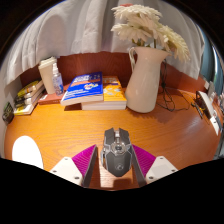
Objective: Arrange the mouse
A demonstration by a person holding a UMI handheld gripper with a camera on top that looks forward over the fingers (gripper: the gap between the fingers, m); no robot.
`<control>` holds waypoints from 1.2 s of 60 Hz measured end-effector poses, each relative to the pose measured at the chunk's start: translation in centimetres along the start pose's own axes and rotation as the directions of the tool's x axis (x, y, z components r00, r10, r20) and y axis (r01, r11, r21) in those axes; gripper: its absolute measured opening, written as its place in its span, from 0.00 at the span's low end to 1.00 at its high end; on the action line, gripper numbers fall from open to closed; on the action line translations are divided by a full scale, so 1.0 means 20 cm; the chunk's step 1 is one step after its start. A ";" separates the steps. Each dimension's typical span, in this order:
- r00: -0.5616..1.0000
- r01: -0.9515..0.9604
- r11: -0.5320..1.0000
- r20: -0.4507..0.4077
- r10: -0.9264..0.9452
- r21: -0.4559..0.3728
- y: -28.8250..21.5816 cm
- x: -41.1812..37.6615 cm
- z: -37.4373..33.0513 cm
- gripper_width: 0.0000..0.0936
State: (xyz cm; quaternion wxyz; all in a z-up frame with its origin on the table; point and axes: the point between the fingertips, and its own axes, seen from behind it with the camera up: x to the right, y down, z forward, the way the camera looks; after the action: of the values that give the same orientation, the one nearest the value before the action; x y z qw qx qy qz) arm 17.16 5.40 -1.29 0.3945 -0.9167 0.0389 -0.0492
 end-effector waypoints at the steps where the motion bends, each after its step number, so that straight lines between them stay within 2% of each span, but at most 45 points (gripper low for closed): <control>1: 1.000 0.007 1.000 0.003 -0.007 -0.004 0.00 0.00 0.00 0.69; 5: 0.999 0.025 1.000 0.029 -0.025 -0.006 0.00 0.00 0.01 0.62; 11: 0.995 0.031 0.999 0.094 -0.030 -0.013 -0.01 -0.02 0.01 0.59; 12: 0.994 0.031 0.999 0.104 -0.030 -0.012 -0.01 -0.02 0.01 0.57; 13: 0.994 0.033 0.999 0.107 -0.032 -0.009 -0.01 -0.01 0.02 0.49; 25: 0.984 0.082 0.996 0.161 -0.078 -0.020 -0.04 -0.02 0.05 0.41; 34: 0.980 0.090 0.994 0.183 -0.078 -0.055 -0.10 -0.06 0.03 0.41; 38: 0.978 0.090 0.996 0.188 -0.086 -0.013 -0.23 -0.09 -0.05 0.41; 51: 0.975 0.045 0.977 0.204 -0.088 0.208 -0.84 -0.35 -0.51 0.41; 57: 0.975 0.014 0.960 0.210 -0.075 0.279 -1.02 -0.54 -0.74 0.42; 65: 0.970 0.009 0.951 0.229 -0.084 0.308 -1.03 -0.87 -0.91 0.42; 72: 0.971 0.029 0.965 0.222 -0.089 0.262 -0.83 -1.14 -0.90 0.41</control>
State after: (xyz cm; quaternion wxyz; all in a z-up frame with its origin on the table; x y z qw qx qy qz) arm -7.00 6.36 21.62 0.5100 -0.8581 -0.0417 0.0418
